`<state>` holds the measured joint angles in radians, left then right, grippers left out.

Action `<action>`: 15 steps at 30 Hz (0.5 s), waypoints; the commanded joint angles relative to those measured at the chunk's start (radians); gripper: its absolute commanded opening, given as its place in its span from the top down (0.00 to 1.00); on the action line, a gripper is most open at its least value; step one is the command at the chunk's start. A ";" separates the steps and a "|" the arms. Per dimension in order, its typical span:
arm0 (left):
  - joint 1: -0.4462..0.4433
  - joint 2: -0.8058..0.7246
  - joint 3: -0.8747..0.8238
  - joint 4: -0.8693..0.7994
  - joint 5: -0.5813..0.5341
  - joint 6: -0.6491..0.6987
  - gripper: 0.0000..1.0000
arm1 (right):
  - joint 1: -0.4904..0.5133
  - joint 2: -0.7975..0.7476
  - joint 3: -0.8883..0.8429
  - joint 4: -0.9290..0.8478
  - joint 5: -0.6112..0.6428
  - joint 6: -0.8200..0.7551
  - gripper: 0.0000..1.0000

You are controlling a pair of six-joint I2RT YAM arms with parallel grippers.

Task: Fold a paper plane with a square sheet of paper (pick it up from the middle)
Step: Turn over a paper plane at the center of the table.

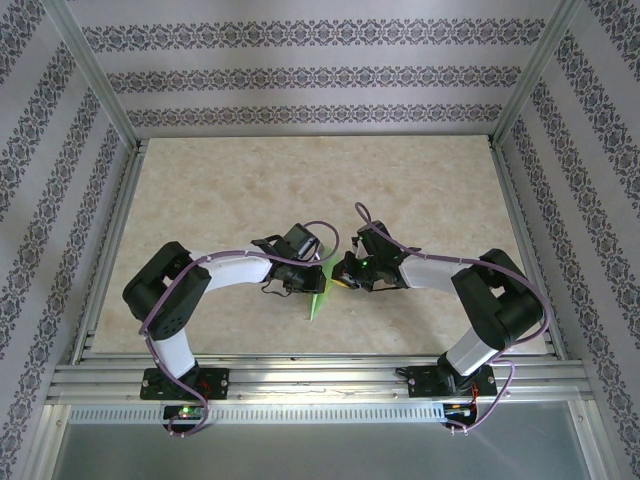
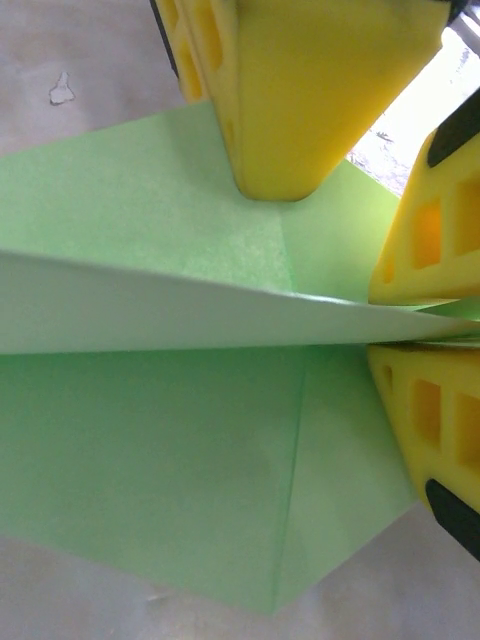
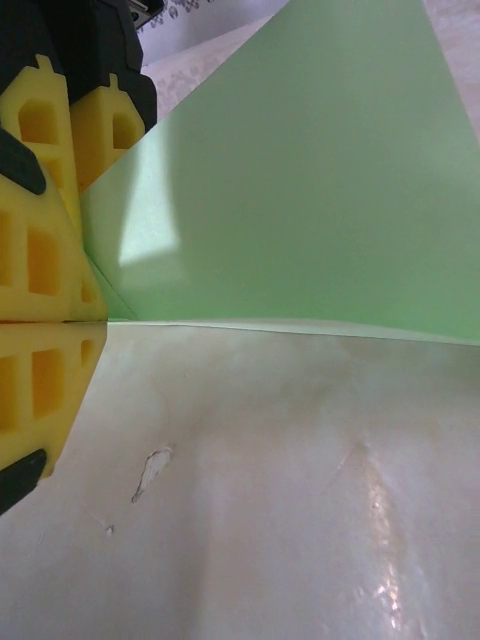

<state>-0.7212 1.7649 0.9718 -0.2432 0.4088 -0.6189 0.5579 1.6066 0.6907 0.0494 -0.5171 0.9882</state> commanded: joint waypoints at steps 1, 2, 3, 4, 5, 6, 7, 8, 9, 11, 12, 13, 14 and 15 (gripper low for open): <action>-0.018 0.012 0.024 -0.051 -0.024 0.027 0.84 | -0.007 0.013 -0.016 0.009 -0.013 -0.023 0.93; -0.018 0.014 0.025 -0.053 -0.027 0.029 0.84 | -0.007 0.013 -0.016 0.010 -0.013 -0.022 0.93; -0.018 0.015 0.027 -0.054 -0.029 0.029 0.84 | -0.007 0.013 -0.016 0.010 -0.012 -0.022 0.93; -0.019 0.019 0.028 -0.057 -0.030 0.030 0.84 | -0.007 0.014 -0.015 0.010 -0.013 -0.022 0.93; -0.020 0.021 0.031 -0.060 -0.032 0.031 0.84 | -0.007 0.013 -0.014 0.009 -0.014 -0.023 0.93; -0.020 0.025 0.033 -0.062 -0.032 0.031 0.85 | -0.007 0.015 -0.015 0.010 -0.015 -0.023 0.93; -0.020 0.027 0.036 -0.065 -0.032 0.031 0.86 | -0.007 0.015 -0.015 0.010 -0.016 -0.022 0.93; -0.021 0.028 0.036 -0.062 -0.032 0.032 0.87 | -0.007 0.016 -0.014 0.010 -0.016 -0.022 0.93; -0.021 0.028 0.037 -0.062 -0.032 0.031 0.87 | -0.008 0.017 -0.016 0.010 -0.016 -0.022 0.93; -0.021 0.028 0.038 -0.058 -0.030 0.029 0.87 | -0.007 0.016 -0.016 0.009 -0.017 -0.023 0.93; -0.021 0.029 0.038 -0.058 -0.028 0.030 0.87 | -0.007 0.017 -0.016 0.010 -0.017 -0.023 0.93; -0.022 0.031 0.039 -0.057 -0.024 0.032 0.87 | -0.009 0.016 -0.017 0.009 -0.017 -0.022 0.92; -0.021 0.031 0.041 -0.057 -0.025 0.033 0.88 | -0.009 0.014 -0.016 0.010 -0.017 -0.022 0.91; -0.023 0.027 0.038 -0.055 -0.032 0.032 0.88 | -0.010 0.013 -0.016 0.009 -0.019 -0.023 0.90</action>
<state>-0.7322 1.7794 0.9886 -0.2642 0.3897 -0.6075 0.5579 1.6073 0.6907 0.0494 -0.5175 0.9886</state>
